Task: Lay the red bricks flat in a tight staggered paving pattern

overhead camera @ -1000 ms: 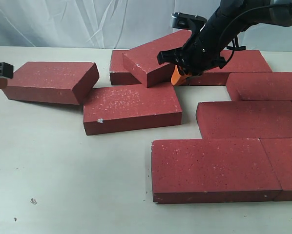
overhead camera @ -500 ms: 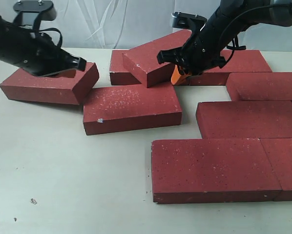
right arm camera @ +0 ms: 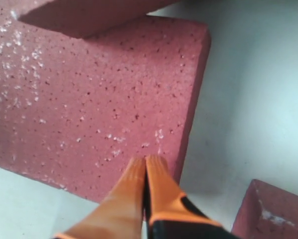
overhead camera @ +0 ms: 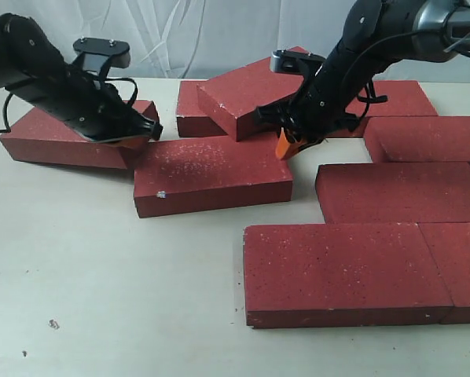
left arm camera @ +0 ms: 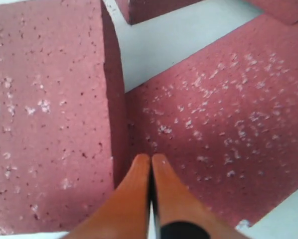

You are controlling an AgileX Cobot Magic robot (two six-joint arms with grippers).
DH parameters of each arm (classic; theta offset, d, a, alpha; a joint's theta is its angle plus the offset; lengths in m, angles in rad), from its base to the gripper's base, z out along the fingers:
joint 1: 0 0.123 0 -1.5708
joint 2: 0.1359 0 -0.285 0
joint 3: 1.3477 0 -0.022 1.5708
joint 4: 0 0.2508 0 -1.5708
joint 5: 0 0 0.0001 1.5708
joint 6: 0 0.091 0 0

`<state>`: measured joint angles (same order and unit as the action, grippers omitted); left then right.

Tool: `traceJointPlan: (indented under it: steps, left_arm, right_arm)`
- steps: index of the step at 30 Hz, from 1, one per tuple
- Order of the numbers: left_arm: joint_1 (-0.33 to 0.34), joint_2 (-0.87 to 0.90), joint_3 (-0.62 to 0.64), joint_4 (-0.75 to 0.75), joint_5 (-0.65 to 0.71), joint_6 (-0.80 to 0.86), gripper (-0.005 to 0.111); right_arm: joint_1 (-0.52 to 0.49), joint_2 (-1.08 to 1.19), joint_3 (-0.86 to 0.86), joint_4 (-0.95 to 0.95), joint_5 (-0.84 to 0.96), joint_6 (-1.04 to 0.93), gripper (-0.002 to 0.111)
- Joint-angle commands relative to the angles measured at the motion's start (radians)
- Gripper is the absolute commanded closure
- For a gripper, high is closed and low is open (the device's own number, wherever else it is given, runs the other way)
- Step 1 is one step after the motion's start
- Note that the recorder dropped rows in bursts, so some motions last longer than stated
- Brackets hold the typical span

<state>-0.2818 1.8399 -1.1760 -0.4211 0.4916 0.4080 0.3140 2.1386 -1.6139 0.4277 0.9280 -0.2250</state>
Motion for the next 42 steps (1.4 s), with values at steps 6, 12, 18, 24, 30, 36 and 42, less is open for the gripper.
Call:
traceJointPlan:
  steps: [6,12,18,24,30,36,42]
  left_arm:
    - [0.037,0.019,-0.008,0.103,-0.008,-0.035,0.107]
    - [0.084,0.019,-0.008,0.108,0.025,-0.046,0.107]
    - [0.082,0.024,-0.008,0.083,0.066,-0.038,0.107]
    - [0.040,0.079,-0.006,0.074,0.120,-0.023,0.107]
    - [-0.001,0.128,-0.008,0.047,0.006,0.004,0.107]
    - [-0.001,0.163,-0.013,-0.120,-0.047,0.079,0.107]
    - [-0.001,0.163,-0.013,-0.303,-0.106,0.220,0.107]
  right_arm:
    - [-0.004,-0.002,0.004,0.000,0.007,-0.007,0.109]
    - [-0.004,-0.002,0.004,0.000,0.007,-0.007,0.109]
    - [-0.004,-0.002,0.004,0.000,0.006,-0.007,0.109]
    - [-0.004,-0.002,0.004,0.000,0.004,-0.007,0.109]
    - [-0.005,-0.002,0.004,0.032,-0.021,-0.007,0.109]
    - [-0.006,-0.006,0.004,0.048,-0.036,-0.007,0.109]
    - [-0.006,-0.044,0.002,0.041,-0.049,-0.007,0.109]
